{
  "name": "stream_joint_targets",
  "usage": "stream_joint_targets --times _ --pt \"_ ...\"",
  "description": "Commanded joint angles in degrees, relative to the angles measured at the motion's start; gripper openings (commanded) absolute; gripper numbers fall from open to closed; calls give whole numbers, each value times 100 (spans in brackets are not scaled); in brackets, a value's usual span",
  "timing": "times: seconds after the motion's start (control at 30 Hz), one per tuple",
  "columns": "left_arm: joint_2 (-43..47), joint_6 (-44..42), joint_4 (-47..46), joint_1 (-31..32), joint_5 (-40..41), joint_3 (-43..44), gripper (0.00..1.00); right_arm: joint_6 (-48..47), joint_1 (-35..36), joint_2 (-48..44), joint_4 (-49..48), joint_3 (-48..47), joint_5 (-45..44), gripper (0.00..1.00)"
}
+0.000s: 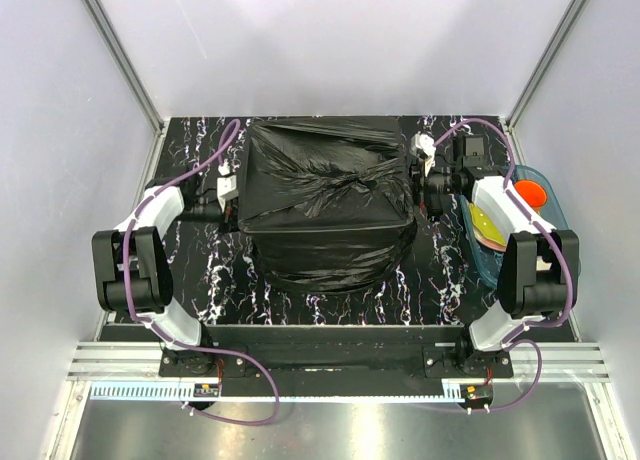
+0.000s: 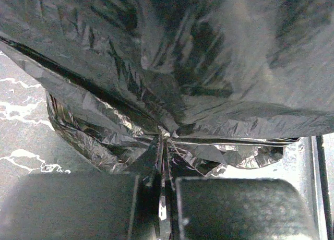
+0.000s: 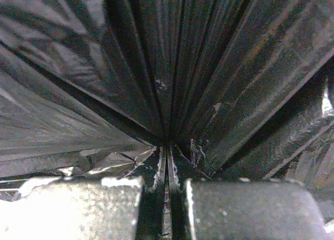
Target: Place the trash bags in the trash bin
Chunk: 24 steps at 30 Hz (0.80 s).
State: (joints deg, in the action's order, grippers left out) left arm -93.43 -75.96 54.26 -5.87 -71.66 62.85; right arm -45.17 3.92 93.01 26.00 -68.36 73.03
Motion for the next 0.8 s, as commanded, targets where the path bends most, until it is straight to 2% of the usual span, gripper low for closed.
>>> stream_joint_targets --times 0.0,0.03,0.07,0.1,0.13,0.17,0.2,0.23,0.27,0.33,0.4,0.53,0.77 --pt "255 108 -128 -107 -76 78 0 96 56 69 -68 156 -483 12" --pt "272 91 -13 -151 -120 139 8 174 56 33 -69 52 -509 19" --pt "333 117 110 -221 -181 323 20 236 30 -19 -77 -10 -544 33" --pt "369 134 381 -274 -173 429 40 315 -14 -133 -69 -72 -545 40" --pt "421 100 549 -335 -173 526 49 472 -49 -195 -60 -203 -597 46" --pt "474 -301 812 -554 -225 735 56 561 -110 -274 -25 -265 -624 58" --pt "553 -636 1432 -669 -295 842 68 623 -242 -449 -7 -318 -650 63" --pt "562 -996 1821 -774 -366 982 72 701 -321 -529 19 -432 -694 68" --pt "571 -1835 2678 -958 -375 1262 76 676 -366 -617 202 -502 -720 76" --pt "484 -2569 3447 -1048 -393 1597 90 527 -603 -837 431 -730 -860 80" --pt "605 -2265 3433 -1057 -541 1757 92 457 -647 -1012 669 -837 -1036 84" --pt "826 -2538 3433 -785 -1042 1792 96 368 -709 -1198 810 -872 -1485 85" --pt "730 -2757 3425 -64 -1649 2056 94 544 -674 -1076 863 -1144 -1029 82"
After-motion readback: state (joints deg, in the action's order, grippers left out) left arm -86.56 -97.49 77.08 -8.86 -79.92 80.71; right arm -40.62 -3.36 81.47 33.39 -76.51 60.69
